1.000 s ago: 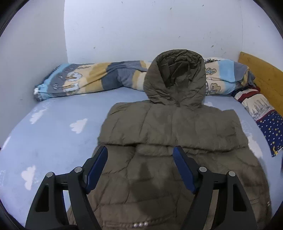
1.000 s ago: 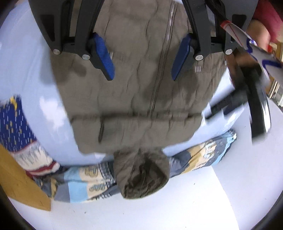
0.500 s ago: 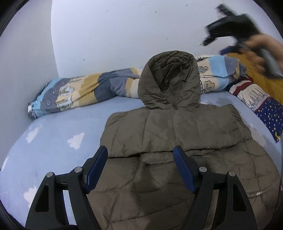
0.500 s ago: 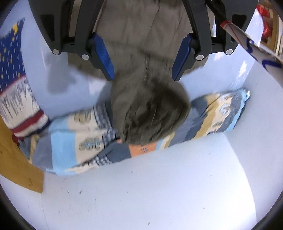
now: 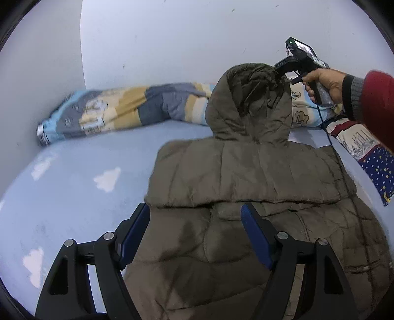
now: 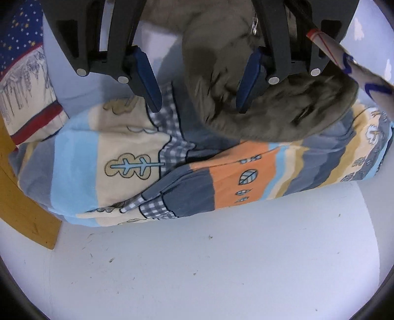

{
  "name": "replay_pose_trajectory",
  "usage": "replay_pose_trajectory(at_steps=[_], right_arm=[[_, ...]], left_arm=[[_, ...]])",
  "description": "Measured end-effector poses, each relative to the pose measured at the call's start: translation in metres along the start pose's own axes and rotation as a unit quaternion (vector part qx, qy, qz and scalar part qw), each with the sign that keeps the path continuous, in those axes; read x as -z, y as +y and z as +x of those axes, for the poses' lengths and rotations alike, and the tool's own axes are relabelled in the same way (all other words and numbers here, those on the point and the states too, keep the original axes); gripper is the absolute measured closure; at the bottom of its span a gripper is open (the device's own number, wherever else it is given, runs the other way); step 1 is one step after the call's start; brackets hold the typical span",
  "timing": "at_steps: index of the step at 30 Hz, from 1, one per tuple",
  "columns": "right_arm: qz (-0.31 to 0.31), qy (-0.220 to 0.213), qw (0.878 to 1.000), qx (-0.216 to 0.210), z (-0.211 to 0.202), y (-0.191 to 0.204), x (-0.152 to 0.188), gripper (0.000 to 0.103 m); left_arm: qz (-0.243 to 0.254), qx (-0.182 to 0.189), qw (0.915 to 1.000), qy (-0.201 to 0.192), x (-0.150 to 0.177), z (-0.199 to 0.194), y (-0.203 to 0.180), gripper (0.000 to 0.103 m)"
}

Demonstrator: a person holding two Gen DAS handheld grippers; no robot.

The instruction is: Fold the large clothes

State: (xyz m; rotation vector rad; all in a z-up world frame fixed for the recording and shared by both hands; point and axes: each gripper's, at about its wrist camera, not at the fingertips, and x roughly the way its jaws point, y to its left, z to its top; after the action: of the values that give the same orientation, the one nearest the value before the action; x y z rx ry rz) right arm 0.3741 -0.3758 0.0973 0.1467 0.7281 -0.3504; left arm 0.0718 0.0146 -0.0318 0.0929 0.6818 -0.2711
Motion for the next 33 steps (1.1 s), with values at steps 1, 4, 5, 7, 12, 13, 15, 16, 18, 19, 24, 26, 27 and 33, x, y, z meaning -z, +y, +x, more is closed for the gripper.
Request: replay_pose_trajectory(at_steps=[1,4,5,7,12,13,15,16,18,19,24,26,27,33], right_arm=[[-0.001,0.0,1.0,-0.003,0.007,0.0,0.001,0.04],[-0.007,-0.006,1.0,0.005,0.01,0.001,0.01,0.095],[-0.009,-0.014,1.0,0.006,0.005,0.002,0.014,0.096],[-0.013,-0.027,1.0,0.002,-0.01,0.001,0.021,0.096],[-0.023,-0.053,0.998,-0.015,-0.065,0.001,0.041,0.097],[-0.028,-0.059,0.998,-0.021,-0.083,0.002,0.048,0.097],[-0.034,-0.067,0.997,-0.031,-0.111,0.003,0.061,0.097],[-0.039,-0.071,0.996,-0.037,-0.127,0.004,0.069,0.097],[-0.048,-0.076,0.995,-0.05,-0.155,0.008,0.088,0.097],[-0.052,-0.077,0.994,-0.055,-0.166,0.009,0.097,0.097],[-0.072,-0.076,0.992,-0.075,-0.226,0.015,0.18,0.097],[-0.071,-0.065,0.992,-0.079,-0.235,0.014,0.219,0.097],[-0.076,-0.059,0.993,-0.073,-0.234,0.013,0.238,0.097],[-0.13,0.048,0.99,-0.008,-0.146,0.015,0.329,0.097]], left_arm=[[-0.001,0.0,1.0,0.004,0.001,0.002,0.0,0.027],[0.002,-0.006,1.0,0.006,0.003,0.003,-0.001,0.027],[0.001,-0.004,1.0,0.005,0.002,0.003,-0.001,0.027],[0.001,-0.001,1.0,-0.001,0.0,-0.002,-0.003,0.027],[0.003,-0.001,0.9999,-0.015,-0.004,-0.014,-0.007,0.027],[0.002,-0.003,0.9998,-0.018,-0.006,-0.016,-0.008,0.027],[-0.001,-0.003,0.9997,-0.024,-0.009,-0.021,-0.007,0.027],[-0.004,-0.003,0.9996,-0.027,-0.011,-0.024,-0.006,0.027],[-0.009,0.0,0.9995,-0.031,-0.014,-0.028,-0.004,0.027],[-0.013,0.001,0.9994,-0.032,-0.016,-0.03,-0.002,0.027],[-0.024,-0.004,0.999,-0.039,-0.018,-0.036,0.004,0.027],[-0.024,-0.009,0.9989,-0.04,-0.019,-0.036,0.005,0.027],[-0.026,-0.011,0.9988,-0.039,-0.019,-0.036,0.006,0.027],[-0.024,-0.009,0.9992,-0.03,-0.021,-0.029,0.004,0.027]])
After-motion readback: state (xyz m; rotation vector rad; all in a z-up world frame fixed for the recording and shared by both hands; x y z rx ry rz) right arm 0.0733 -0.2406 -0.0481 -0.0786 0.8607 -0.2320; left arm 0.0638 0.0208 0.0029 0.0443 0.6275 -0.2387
